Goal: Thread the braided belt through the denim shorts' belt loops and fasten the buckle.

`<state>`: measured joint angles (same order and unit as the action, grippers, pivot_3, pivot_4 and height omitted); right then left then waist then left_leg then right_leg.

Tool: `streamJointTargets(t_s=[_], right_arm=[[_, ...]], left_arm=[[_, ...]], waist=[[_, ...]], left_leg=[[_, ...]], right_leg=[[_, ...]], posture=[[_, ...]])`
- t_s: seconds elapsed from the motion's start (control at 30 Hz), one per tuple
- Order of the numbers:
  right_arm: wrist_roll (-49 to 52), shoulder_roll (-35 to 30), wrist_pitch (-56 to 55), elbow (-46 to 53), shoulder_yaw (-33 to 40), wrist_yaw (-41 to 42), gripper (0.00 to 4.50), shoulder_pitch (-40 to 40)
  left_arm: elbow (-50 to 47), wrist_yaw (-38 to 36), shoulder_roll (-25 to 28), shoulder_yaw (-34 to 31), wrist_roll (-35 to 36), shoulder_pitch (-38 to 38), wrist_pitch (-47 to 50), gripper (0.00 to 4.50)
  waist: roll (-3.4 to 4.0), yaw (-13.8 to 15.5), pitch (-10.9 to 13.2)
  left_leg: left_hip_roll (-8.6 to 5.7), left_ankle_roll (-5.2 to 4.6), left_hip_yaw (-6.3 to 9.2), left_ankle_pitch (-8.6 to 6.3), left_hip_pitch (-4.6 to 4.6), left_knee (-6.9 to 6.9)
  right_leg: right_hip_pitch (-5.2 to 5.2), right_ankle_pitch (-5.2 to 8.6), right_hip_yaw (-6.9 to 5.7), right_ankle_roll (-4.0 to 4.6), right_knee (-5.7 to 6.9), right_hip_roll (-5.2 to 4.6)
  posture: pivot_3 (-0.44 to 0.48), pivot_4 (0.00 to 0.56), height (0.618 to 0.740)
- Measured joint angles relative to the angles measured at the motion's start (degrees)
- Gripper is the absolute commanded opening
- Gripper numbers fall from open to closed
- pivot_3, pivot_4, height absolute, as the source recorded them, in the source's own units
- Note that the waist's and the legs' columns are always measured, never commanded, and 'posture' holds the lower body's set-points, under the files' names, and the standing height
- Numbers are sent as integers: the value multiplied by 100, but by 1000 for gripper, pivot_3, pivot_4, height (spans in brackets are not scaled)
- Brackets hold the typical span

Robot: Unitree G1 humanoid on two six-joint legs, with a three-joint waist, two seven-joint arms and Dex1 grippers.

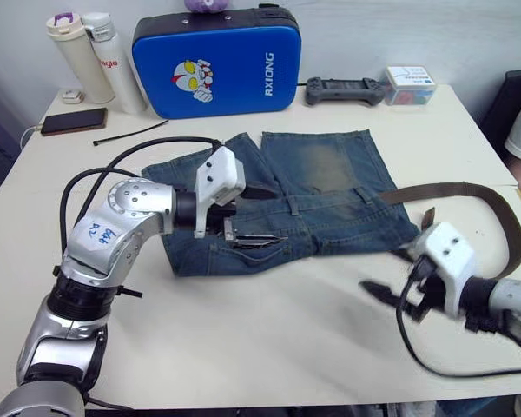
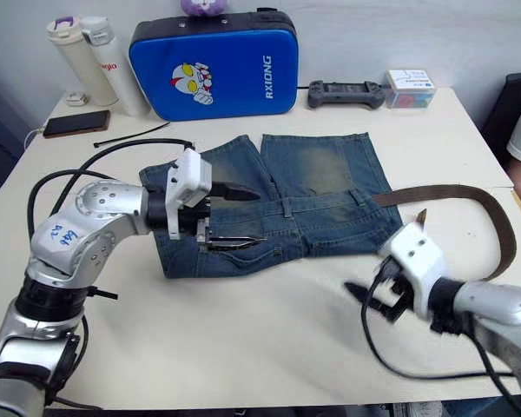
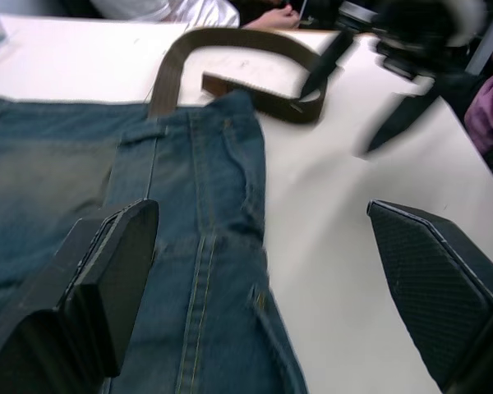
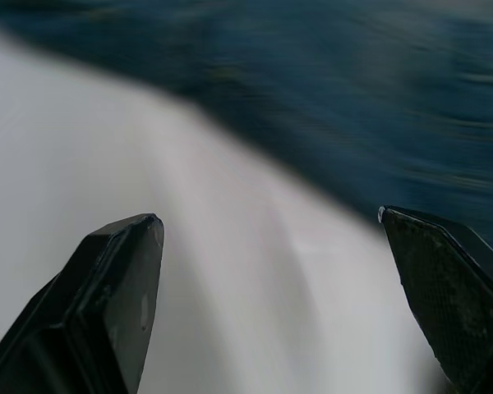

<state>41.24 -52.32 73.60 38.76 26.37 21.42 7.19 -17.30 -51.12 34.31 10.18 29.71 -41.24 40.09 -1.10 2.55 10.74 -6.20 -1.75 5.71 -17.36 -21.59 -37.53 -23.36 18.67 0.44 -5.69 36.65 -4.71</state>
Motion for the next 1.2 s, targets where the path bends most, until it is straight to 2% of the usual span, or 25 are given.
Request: streamJointTargets(t_s=[0.13, 0.23, 0.5, 0.53, 0.57, 0.6, 0.7, 0.87, 1.03, 1.13, 1.2], right_arm=[[-280, 294, 759, -975, 15, -621, 4500, 1197], [-473, 500, 1262, -1485, -163, -869, 4500, 1761], [-1074, 638, 1629, -2364, -1001, -1083, 4500, 1939], [-1101, 690, 1628, -2399, -1044, -1073, 4089, 1934], [-1101, 727, 1627, -2415, -1053, -1059, 3983, 1930], [-1103, 761, 1611, -2424, -1100, -1017, 3679, 1881], [-1096, 832, 1540, -2430, -1112, -853, 2117, 1758], [-1109, 665, 1167, -2496, -1118, -530, 11, 1570], [-1241, -365, -66, -2542, -1094, 352, 11, 1315], [-1214, -610, -699, -2592, -853, 898, 11, 1292], [-1017, -647, -892, -2584, -658, 1278, 11, 1409]], left_arm=[[-76, 192, -68, 61, -153, 63, 18, 4457], [-130, 458, -47, 171, -427, 147, 135, 4457], [-276, 851, 164, 105, -655, 300, 522, 4457], [-306, 870, 168, 99, -656, 332, 558, 4500], [-324, 879, 168, 100, -656, 343, 570, 4500], [-385, 915, 160, 99, -654, 356, 598, 4500], [-503, 988, 103, 94, -638, 362, 665, 4500], [-460, 1032, -70, 78, -608, 340, 687, 4500], [-250, 1054, -554, -297, -202, 262, 870, 4500], [-142, 1031, -721, -385, -5, 267, 1014, 4500], [-3, 1051, -1017, -561, 267, 267, 1160, 4500]], waist=[[1, -7, 0], [1, -25, 0], [1, -64, 0], [1, -71, 0], [1, -77, 0], [1, -84, 0], [2, -97, -1], [2, -72, -1], [3, -61, 0], [3, -119, 0], [3, -127, 0]], left_leg=[[9, 13, 0, 9, 1, 20], [15, 17, 0, 13, -1, 31], [10, 16, 0, 14, -13, 20], [11, 16, 0, 14, -13, 21], [11, 16, 0, 14, -13, 21], [11, 16, 0, 14, -14, 21], [11, 15, 0, 13, -13, 20], [6, 14, 1, 13, -14, 11], [10, 13, 1, 13, -19, 8], [11, 14, -3, 13, -19, 11], [13, 14, -3, 13, -19, 8]], right_leg=[[-12, -1, 1, 10, 1, 10], [-20, 3, 0, 17, 2, 15], [-31, 3, 0, 17, 14, 11], [-31, 3, 1, 17, 14, 12], [-31, 3, 0, 17, 14, 12], [-31, 3, 0, 17, 14, 12], [-29, 3, 0, 17, 14, 12], [-25, 1, -2, 14, 14, 9], [-30, 1, -6, 13, 14, 15], [-32, 1, -3, 13, 18, 17], [-32, 1, -3, 13, 19, 18]], posture=[[0, 150, 740], [0, 150, 740], [0, 150, 740], [0, 150, 740], [0, 150, 740], [0, 150, 740], [0, 150, 740], [0, 150, 740], [0, 150, 740], [0, 150, 740], [0, 150, 740]])
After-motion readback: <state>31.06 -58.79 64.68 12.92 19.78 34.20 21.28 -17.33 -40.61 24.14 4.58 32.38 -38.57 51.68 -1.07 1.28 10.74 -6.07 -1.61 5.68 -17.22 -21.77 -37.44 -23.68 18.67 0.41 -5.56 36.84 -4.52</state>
